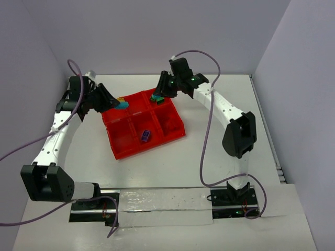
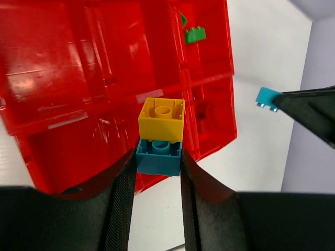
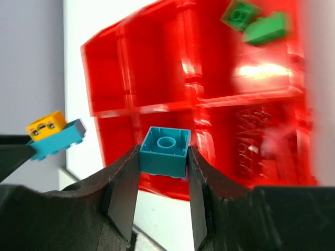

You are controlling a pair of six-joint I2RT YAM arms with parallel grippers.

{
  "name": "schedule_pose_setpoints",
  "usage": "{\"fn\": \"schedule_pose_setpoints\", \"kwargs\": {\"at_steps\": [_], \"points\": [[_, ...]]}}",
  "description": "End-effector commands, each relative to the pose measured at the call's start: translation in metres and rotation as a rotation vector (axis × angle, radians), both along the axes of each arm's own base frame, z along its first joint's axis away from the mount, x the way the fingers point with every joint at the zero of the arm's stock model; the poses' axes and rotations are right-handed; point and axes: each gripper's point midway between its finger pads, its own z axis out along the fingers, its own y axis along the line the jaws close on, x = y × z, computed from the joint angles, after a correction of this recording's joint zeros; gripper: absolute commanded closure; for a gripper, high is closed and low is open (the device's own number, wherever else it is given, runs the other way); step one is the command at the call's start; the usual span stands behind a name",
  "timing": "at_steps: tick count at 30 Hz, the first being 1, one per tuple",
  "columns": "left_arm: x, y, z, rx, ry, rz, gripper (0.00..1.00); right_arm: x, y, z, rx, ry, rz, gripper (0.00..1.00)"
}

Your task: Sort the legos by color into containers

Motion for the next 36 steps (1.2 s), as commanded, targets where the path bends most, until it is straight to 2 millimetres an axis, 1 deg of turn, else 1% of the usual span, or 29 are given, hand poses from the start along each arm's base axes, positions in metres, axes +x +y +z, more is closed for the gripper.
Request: {"fn": "schedule_pose_setpoints", "kwargs": {"at_steps": [1,2,4,5,6,8,9,10,11,12,14,15,16,17,19,21,22,23,26,28,29,31,32,33,34,35,36], "points": [[0.004,0.033,0.037,-0.016,-0.096,0.169,1.00,0.006,0.051,0.012,0.021,-0.052,0.111,1.00],[0.005,0.035,0.038,-0.017,-0.099,0.176,1.00,0.009,0.059,-0.002,0.008,-0.032,0.119,1.00],[0.006,0.036,0.037,-0.020,-0.097,0.178,1.00,0.013,0.071,-0.010,0.010,-0.026,0.133,1.00],[0.006,0.037,0.037,-0.021,-0.097,0.177,1.00,0.015,0.078,-0.009,0.021,-0.034,0.140,0.99],[0.007,0.037,0.037,-0.021,-0.096,0.176,1.00,0.018,0.085,-0.013,0.030,-0.037,0.143,0.99],[0.007,0.037,0.035,-0.022,-0.094,0.171,1.00,0.026,0.095,-0.015,0.048,-0.049,0.142,0.98],[0.006,0.036,0.035,-0.022,-0.093,0.169,1.00,0.029,0.099,-0.023,0.049,-0.039,0.140,0.97],[0.006,0.036,0.034,-0.022,-0.091,0.167,1.00,0.032,0.104,-0.031,0.054,-0.028,0.138,0.96],[0.005,0.036,0.033,-0.021,-0.088,0.163,1.00,0.035,0.108,-0.033,0.063,-0.030,0.136,0.94],[0.005,0.037,0.033,-0.019,-0.089,0.162,1.00,0.037,0.110,-0.030,0.070,-0.041,0.136,0.93],[0.003,0.037,0.032,-0.016,-0.089,0.158,1.00,0.041,0.118,-0.038,0.075,-0.043,0.132,0.87],[0.003,0.037,0.032,-0.016,-0.088,0.158,1.00,0.042,0.120,-0.038,0.078,-0.045,0.131,0.86],[0.002,0.037,0.032,-0.016,-0.090,0.153,1.00,0.044,0.122,-0.044,0.077,-0.039,0.128,0.74],[0.001,0.036,0.031,-0.016,-0.089,0.150,1.00,0.045,0.123,-0.044,0.079,-0.040,0.126,0.65],[0.000,0.036,0.031,-0.014,-0.087,0.145,1.00,0.048,0.125,-0.043,0.085,-0.045,0.123,0.52],[-0.003,0.035,0.029,-0.010,-0.087,0.132,1.00,0.048,0.125,-0.033,0.094,-0.066,0.124,0.35],[-0.004,0.033,0.027,-0.012,-0.085,0.115,1.00,0.048,0.124,-0.027,0.098,-0.077,0.128,0.32],[-0.005,0.030,0.026,-0.015,-0.084,0.094,1.00,0.048,0.123,-0.021,0.103,-0.087,0.131,0.32],[-0.006,0.024,0.019,-0.012,-0.072,0.025,1.00,0.040,0.120,0.012,0.141,-0.124,0.165,0.33],[-0.007,0.018,0.019,-0.025,-0.071,-0.024,1.00,0.034,0.113,0.026,0.146,-0.143,0.192,0.34],[-0.007,0.019,0.019,-0.021,-0.075,-0.030,1.00,0.032,0.112,0.035,0.153,-0.156,0.196,0.35],[-0.009,0.008,0.025,-0.057,-0.094,-0.106,1.00,0.018,0.103,0.050,0.154,-0.175,0.254,0.38],[-0.008,0.007,0.027,-0.057,-0.107,-0.118,1.00,0.010,0.102,0.065,0.175,-0.190,0.279,0.38],[-0.010,-0.001,0.030,-0.085,-0.119,-0.172,1.00,-0.003,0.097,0.079,0.190,-0.210,0.326,0.38],[-0.012,-0.007,0.033,-0.108,-0.132,-0.213,1.00,-0.016,0.094,0.088,0.209,-0.228,0.376,0.37],[-0.015,-0.013,0.036,-0.133,-0.149,-0.259,1.00,-0.026,0.092,0.089,0.223,-0.235,0.419,0.36],[-0.021,-0.023,0.036,-0.177,-0.156,-0.324,1.00,-0.035,0.091,0.090,0.241,-0.236,0.458,0.33]]}}
